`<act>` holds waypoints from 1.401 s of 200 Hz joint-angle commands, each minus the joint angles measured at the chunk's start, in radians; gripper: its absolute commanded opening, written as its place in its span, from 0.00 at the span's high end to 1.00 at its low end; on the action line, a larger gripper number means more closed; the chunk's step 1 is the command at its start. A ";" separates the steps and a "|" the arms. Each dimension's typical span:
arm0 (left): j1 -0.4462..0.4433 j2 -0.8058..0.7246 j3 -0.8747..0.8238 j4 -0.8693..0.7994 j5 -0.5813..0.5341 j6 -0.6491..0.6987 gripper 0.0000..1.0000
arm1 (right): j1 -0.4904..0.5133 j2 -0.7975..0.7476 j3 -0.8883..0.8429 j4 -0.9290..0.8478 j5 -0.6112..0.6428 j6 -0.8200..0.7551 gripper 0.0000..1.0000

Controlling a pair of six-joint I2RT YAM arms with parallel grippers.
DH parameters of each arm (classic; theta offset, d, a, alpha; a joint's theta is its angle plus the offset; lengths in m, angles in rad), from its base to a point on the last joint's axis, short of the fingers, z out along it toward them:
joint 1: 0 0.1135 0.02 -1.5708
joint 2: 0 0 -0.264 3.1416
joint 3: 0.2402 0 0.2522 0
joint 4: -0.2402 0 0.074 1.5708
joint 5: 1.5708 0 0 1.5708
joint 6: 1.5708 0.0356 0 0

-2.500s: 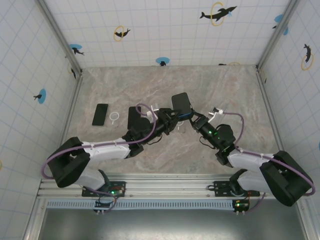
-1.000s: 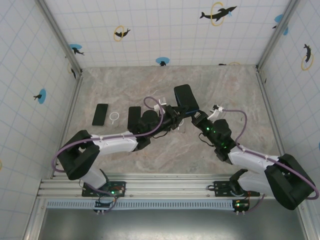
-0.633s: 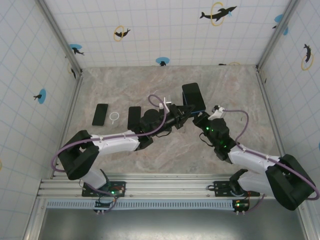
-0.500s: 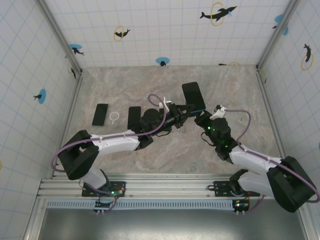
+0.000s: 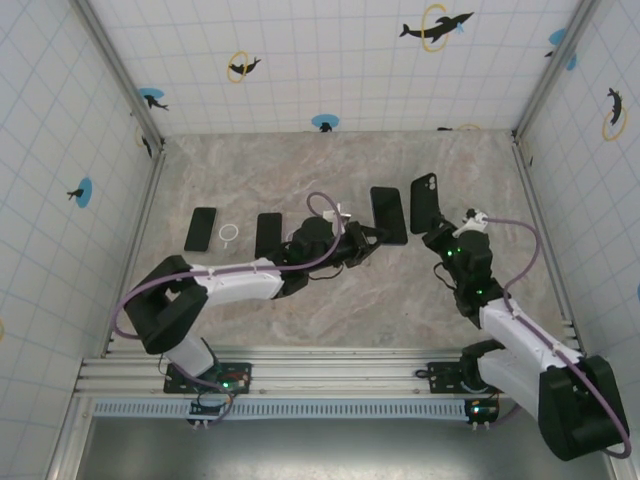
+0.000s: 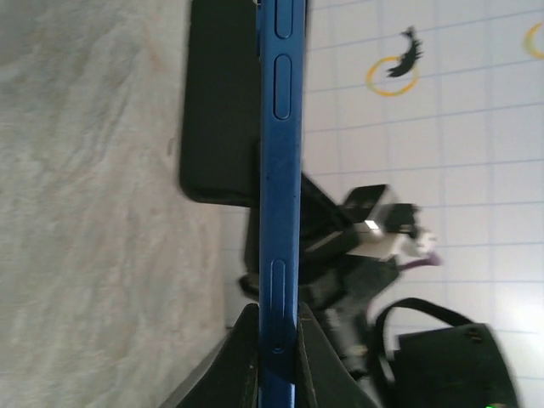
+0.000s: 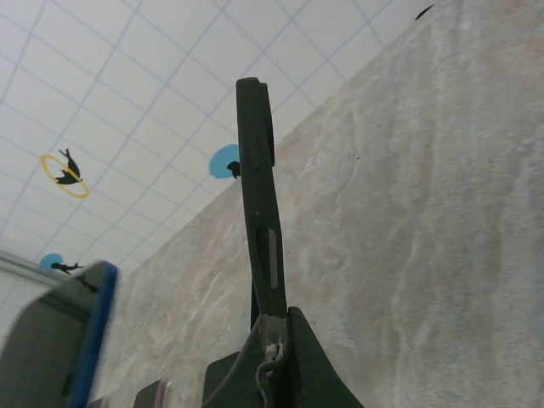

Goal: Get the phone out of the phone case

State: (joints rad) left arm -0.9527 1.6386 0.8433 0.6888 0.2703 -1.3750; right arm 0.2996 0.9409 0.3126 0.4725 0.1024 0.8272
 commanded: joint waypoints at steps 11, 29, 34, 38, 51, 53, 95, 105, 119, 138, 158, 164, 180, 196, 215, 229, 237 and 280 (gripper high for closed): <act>0.006 0.102 0.063 0.030 0.043 0.069 1.00 | -0.058 -0.059 -0.030 -0.080 -0.030 -0.042 1.00; 0.008 0.162 0.078 0.045 0.057 0.068 1.00 | -0.087 -0.087 -0.048 -0.095 -0.032 -0.041 1.00; 0.007 0.179 0.088 0.043 0.063 0.073 1.00 | -0.094 -0.093 -0.052 -0.098 -0.032 -0.040 1.00; 0.009 0.191 0.096 0.037 0.067 0.077 1.00 | -0.099 -0.099 -0.058 -0.101 -0.032 -0.042 1.00; 0.009 0.227 0.116 0.020 0.072 0.094 1.00 | -0.114 -0.114 -0.074 -0.105 -0.035 -0.044 1.00; 0.009 0.232 0.118 0.021 0.073 0.096 1.00 | -0.117 -0.117 -0.079 -0.106 -0.036 -0.043 1.00; 0.023 0.345 0.174 0.056 0.104 0.073 1.00 | -0.147 -0.159 -0.123 -0.114 -0.044 -0.031 1.00; 0.025 0.366 0.190 0.054 0.108 0.068 1.00 | -0.151 -0.164 -0.126 -0.115 -0.046 -0.029 1.00; 0.026 0.394 0.211 0.047 0.109 0.058 1.00 | -0.154 -0.170 -0.135 -0.113 -0.047 -0.027 1.00; 0.026 0.428 0.236 0.050 0.117 0.044 0.99 | -0.157 -0.180 -0.144 -0.106 -0.051 -0.019 1.00; 0.026 0.452 0.244 0.046 0.117 0.034 0.98 | -0.165 -0.185 -0.150 -0.106 -0.057 -0.016 1.00; 0.027 0.460 0.245 0.048 0.117 0.029 0.97 | -0.168 -0.187 -0.153 -0.106 -0.062 -0.015 1.00; 0.029 0.481 0.256 0.053 0.122 0.024 0.95 | -0.180 -0.190 -0.159 -0.108 -0.074 -0.013 1.00; 0.031 0.497 0.276 0.031 0.127 0.035 0.94 | -0.189 -0.193 -0.162 -0.111 -0.087 -0.011 1.00; 0.033 0.513 0.286 0.025 0.133 0.035 0.93 | -0.195 -0.197 -0.166 -0.115 -0.092 -0.009 1.00; 0.034 0.517 0.289 0.011 0.132 0.035 0.91 | -0.197 -0.200 -0.168 -0.115 -0.096 -0.005 1.00; 0.035 0.518 0.288 0.002 0.130 0.036 0.89 | -0.197 -0.199 -0.171 -0.114 -0.100 -0.004 1.00; 0.039 0.520 0.288 -0.028 0.129 0.042 0.77 | -0.200 -0.191 -0.180 -0.107 -0.110 -0.003 1.00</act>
State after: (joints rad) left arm -0.9234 2.1494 1.1023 0.6586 0.3855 -1.3426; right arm 0.1093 0.7578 0.1570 0.3454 0.0013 0.8185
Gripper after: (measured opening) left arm 0.215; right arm 0.065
